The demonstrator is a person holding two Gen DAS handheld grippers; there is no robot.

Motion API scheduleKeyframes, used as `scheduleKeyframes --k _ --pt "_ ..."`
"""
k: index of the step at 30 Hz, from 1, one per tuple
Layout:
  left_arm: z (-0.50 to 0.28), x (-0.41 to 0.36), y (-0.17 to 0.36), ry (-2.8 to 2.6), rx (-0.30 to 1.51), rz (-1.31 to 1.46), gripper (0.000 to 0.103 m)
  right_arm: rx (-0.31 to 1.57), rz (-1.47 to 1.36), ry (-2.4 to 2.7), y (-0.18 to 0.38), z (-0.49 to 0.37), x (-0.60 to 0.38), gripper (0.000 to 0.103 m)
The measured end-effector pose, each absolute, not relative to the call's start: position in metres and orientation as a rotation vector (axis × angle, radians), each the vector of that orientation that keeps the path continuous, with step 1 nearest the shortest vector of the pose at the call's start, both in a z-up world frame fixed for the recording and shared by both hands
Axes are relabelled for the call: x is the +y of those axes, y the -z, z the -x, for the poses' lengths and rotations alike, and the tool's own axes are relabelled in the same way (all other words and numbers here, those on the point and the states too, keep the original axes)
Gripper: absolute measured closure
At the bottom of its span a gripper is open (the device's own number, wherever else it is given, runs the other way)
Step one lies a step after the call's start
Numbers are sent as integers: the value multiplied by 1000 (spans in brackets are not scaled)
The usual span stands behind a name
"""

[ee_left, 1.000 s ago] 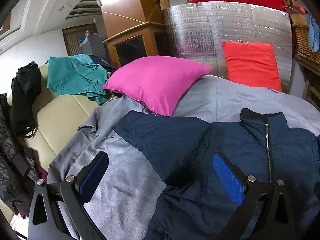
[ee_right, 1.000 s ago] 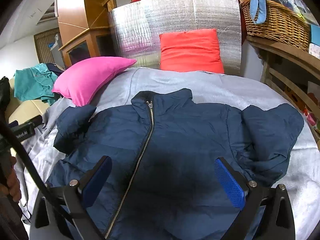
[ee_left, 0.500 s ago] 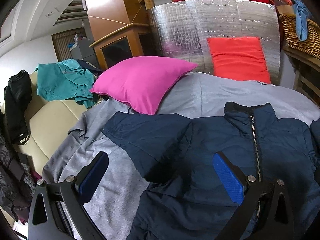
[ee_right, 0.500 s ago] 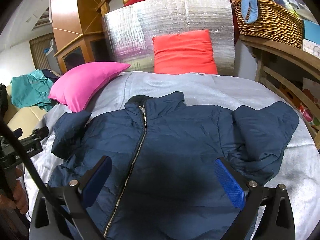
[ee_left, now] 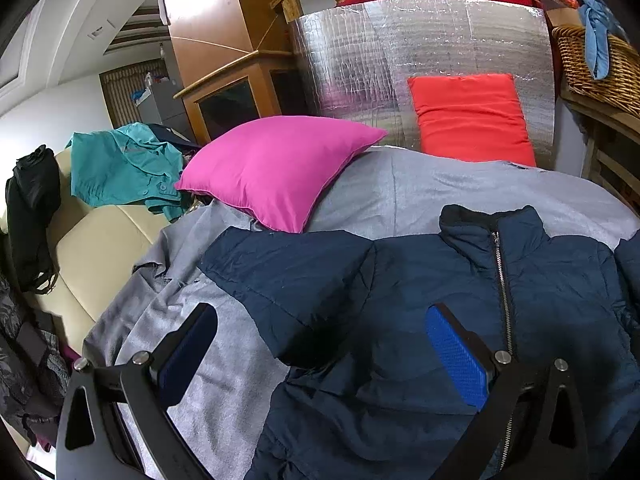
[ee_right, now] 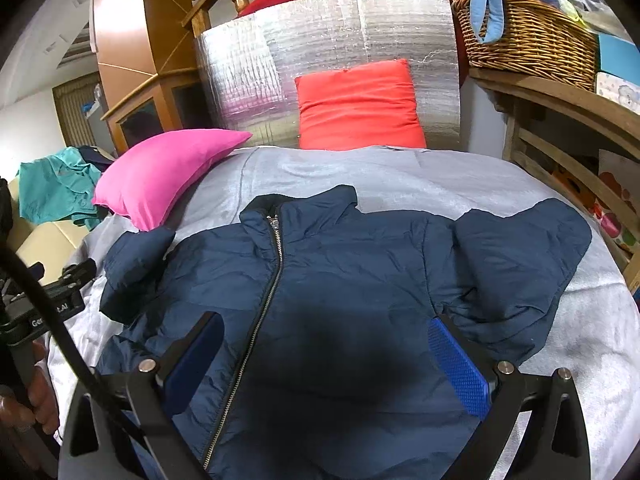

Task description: Fold large clothes

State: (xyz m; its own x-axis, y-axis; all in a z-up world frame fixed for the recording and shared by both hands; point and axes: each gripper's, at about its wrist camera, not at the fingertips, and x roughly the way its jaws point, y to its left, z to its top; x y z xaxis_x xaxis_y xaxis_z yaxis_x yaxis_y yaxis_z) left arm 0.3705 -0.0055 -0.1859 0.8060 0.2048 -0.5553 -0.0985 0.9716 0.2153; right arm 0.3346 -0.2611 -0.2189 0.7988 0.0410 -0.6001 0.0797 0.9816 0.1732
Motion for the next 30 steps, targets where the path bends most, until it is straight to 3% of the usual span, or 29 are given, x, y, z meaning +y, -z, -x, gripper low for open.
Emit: scheduleKeyframes --k 11,18,21,25,28,30 --pt "-393 34 193 -149 661 -90 0 655 -190 25 221 -338 -259 0" --pt "-456 194 236 -290 844 316 0 671 -203 58 226 -341 -269 0" --pt "-475 255 269 -238 893 613 1 683 -213 65 230 -343 -274 0" --pt "-492 280 291 -119 845 880 1 700 -212 73 235 -347 -278 0" --pt "-509 277 293 -74 827 907 1 715 -223 75 241 -350 -281 0" --pt "-521 273 299 -22 823 937 6 724 -234 72 244 -352 -283 0"
